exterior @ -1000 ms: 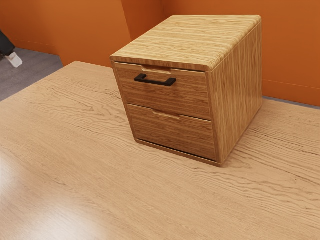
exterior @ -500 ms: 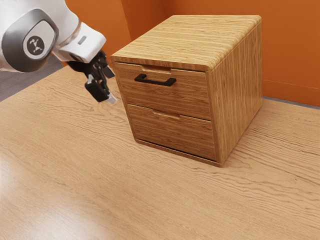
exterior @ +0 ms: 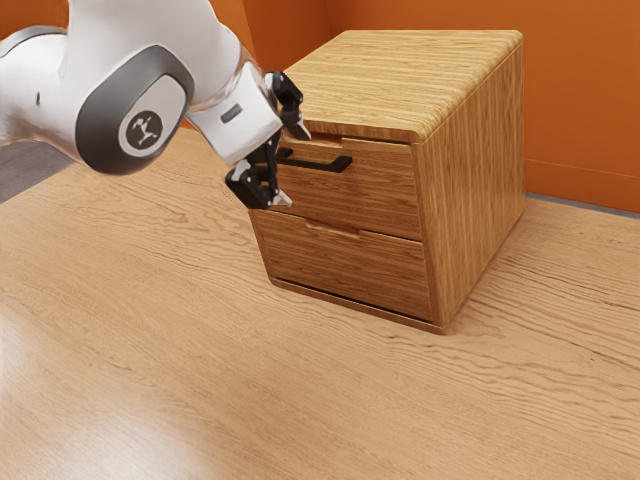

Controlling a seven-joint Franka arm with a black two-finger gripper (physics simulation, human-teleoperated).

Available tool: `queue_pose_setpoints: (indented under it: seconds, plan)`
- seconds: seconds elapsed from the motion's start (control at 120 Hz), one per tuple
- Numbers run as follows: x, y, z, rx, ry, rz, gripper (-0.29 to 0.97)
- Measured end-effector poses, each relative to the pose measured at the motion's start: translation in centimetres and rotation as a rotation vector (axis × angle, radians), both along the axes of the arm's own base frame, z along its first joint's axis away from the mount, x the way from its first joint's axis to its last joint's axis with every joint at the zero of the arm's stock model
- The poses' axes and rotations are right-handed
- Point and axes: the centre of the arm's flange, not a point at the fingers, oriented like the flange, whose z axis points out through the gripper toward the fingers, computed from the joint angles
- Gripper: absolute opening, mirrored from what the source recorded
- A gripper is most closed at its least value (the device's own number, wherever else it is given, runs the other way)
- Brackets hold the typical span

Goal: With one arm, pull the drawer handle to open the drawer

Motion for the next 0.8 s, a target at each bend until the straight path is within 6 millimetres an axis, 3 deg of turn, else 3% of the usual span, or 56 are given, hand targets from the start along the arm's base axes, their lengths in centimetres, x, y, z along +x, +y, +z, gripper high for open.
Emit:
queue_pose_setpoints:
  seconds: [0.117, 0.392, 0.717, 0.8]
  plan:
    - [1.4, -0.5, -0.8, 0.044, 0.041, -0.051, 0.66]
    - [2.1, 0.4, -1.6, 0.096, 0.065, -0.108, 0.66]
    - [3.9, 3.7, -3.0, 0.121, 0.029, -0.118, 0.66]
    - [4.0, 5.1, -4.5, 0.125, 0.048, -0.105, 0.66]
